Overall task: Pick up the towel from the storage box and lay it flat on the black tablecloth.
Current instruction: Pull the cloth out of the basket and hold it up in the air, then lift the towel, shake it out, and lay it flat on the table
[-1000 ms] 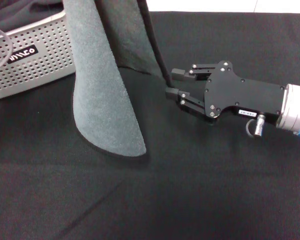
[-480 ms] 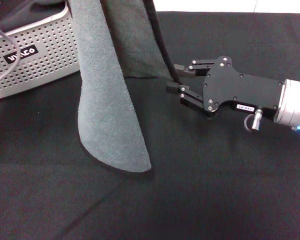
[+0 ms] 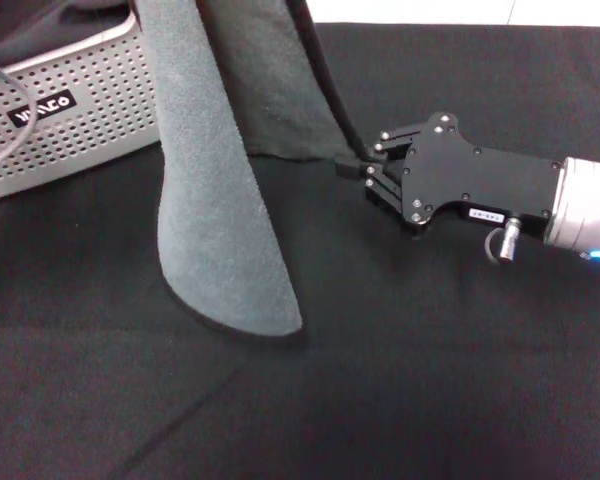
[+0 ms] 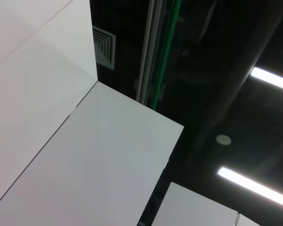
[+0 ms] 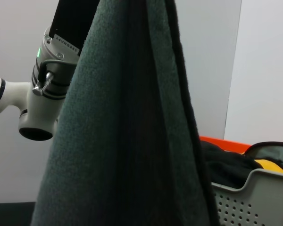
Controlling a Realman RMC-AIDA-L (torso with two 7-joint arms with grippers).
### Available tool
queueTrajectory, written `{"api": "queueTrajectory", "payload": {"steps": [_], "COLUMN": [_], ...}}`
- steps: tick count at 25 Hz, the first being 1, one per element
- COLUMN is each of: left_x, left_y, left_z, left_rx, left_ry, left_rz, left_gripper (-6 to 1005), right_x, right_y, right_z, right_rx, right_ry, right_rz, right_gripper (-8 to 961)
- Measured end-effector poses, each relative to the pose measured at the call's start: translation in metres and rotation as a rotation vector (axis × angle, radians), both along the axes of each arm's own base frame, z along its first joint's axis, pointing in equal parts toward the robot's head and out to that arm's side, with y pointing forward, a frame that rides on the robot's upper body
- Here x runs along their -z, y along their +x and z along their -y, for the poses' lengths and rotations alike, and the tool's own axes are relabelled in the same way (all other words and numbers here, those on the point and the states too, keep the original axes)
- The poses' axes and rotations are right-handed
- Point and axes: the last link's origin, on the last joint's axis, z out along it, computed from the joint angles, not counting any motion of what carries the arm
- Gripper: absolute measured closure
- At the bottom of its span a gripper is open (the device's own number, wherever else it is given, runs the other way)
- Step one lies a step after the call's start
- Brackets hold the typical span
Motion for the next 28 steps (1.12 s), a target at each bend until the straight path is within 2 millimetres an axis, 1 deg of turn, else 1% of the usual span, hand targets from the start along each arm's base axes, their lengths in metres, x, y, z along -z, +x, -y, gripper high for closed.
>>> {"api": "queueTrajectory", "payload": {"steps": [4, 9, 11, 16, 19, 20, 21, 28], "left_x": [0.001, 0.001, -0.001, -0.008, -0.013, -0.014, -0.015, -0.02], "left_y": [-0.003, -0.01, -0.015, -0.036, -0.049, -0.052, -0.056, -0.077], "left_z": [-0.001, -0.002, -0.001, -0.001, 0.004, 0.005, 0.007, 0.02], "left_rx": [-0.012, -0.042, -0.057, -0.132, -0.182, -0.192, -0.205, -0.279], "left_ry": [-0.008, -0.02, -0.023, -0.025, -0.021, -0.022, -0.025, -0.081], "left_rz": [0.004, 0.003, -0.006, -0.03, -0.036, -0.04, -0.042, -0.081], "left_gripper": [979, 979, 980, 980, 980, 980, 980, 980], "right_x": [-0.002, -0.009, -0.015, -0.033, -0.044, -0.044, -0.053, -0.07], "right_y": [0.0, -0.004, -0.005, -0.013, -0.018, -0.018, -0.025, -0.034], "right_z": [0.001, 0.002, 0.004, 0.008, 0.01, 0.01, 0.014, 0.029], "right_rx": [-0.002, -0.008, -0.006, 0.014, 0.036, 0.036, 0.045, 0.061], "right_ry": [0.0, -0.002, -0.005, -0.011, -0.018, -0.018, -0.015, -0.007], "right_rz": [0.0, -0.01, -0.002, 0.044, 0.065, 0.065, 0.085, 0.104], "right_gripper": [775, 941, 942, 945, 945, 945, 945, 944]}}
